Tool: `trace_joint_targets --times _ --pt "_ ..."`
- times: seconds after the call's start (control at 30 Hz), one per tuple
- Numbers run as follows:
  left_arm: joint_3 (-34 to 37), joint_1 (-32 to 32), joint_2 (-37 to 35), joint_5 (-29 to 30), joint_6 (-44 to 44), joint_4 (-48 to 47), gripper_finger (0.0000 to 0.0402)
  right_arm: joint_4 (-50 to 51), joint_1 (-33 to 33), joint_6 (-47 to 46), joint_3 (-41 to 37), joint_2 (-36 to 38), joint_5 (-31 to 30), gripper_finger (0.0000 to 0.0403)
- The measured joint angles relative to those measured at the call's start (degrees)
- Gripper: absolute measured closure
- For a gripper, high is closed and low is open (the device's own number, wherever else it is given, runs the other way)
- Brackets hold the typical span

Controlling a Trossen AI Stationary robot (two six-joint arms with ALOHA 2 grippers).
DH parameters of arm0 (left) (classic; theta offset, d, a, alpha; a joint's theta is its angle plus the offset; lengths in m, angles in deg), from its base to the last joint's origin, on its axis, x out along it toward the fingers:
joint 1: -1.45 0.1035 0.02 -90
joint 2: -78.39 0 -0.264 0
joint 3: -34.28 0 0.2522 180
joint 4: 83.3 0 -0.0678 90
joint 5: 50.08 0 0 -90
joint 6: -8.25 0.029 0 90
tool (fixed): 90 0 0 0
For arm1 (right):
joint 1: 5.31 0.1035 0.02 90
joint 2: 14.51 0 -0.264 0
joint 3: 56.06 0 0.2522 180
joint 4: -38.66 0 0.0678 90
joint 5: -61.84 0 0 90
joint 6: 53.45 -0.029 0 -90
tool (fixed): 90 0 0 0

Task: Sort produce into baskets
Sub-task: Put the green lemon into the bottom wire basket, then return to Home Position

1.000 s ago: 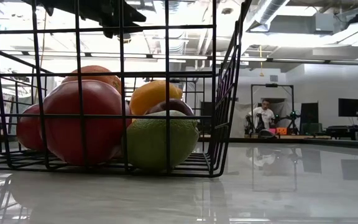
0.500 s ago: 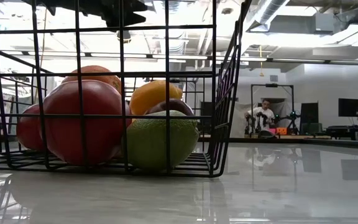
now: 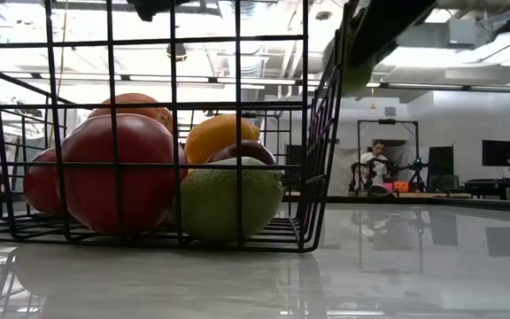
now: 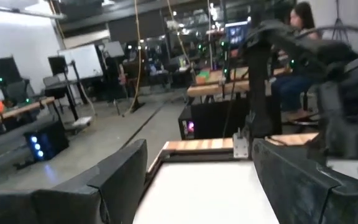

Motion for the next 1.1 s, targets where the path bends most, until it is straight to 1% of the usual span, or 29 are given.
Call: trace_joint_targets --times 0.17,0.3,0.37,0.43,0.53,0.67,0.73,0.8,0.93,1.0,1.1 --pt "1.35 -3.06 -2.76 3.01 1.39 0.52 0.0123 -7.33 -2.54 7.00 0.15 0.06 0.07 0.0168" --pt "3.42 -3.84 -5.91 6.19 1.78 0.84 0.0123 -12.06 -3.59 11.05 0.17 0.24 0.07 0.0168" --pt "4.13 -3.84 -7.68 6.59 0.92 0.93 0.0123 -14.38 -3.89 13.19 0.17 -0.54 0.09 0.0167" --pt "4.37 -3.85 -9.29 6.42 -0.06 -1.10 0.0123 -17.03 -4.45 15.19 0.17 -1.83 0.23 0.0163" --pt "4.37 -3.95 -10.60 6.34 -2.14 -4.84 0.0123 -18.34 -5.19 17.25 0.17 -3.75 1.07 0.0141" --pt "4.37 -3.95 -10.60 6.34 -3.79 -10.80 0.0123 -18.60 -6.31 17.62 0.15 -4.29 3.03 0.0097" --pt "4.40 -3.95 -10.57 6.34 -4.09 -12.95 0.0123 -18.12 -6.78 17.47 0.09 -3.31 4.18 0.0076" --pt "4.42 -3.95 -10.59 6.32 -3.55 -12.31 0.0123 -18.06 -7.14 17.84 0.09 -1.73 4.26 0.0058" --pt "4.66 -3.95 -10.65 4.26 -1.59 -10.90 0.0123 -18.38 -8.11 17.56 -1.49 1.77 4.10 0.0038" --pt "6.74 -3.95 -11.64 3.11 -1.28 -9.21 0.0123 -18.32 -8.29 17.08 -4.16 4.26 2.18 0.0037" --pt "10.27 -3.93 -14.34 3.44 -1.40 -4.40 0.0123 -20.76 -7.66 15.99 -9.89 9.59 -2.44 0.0038"
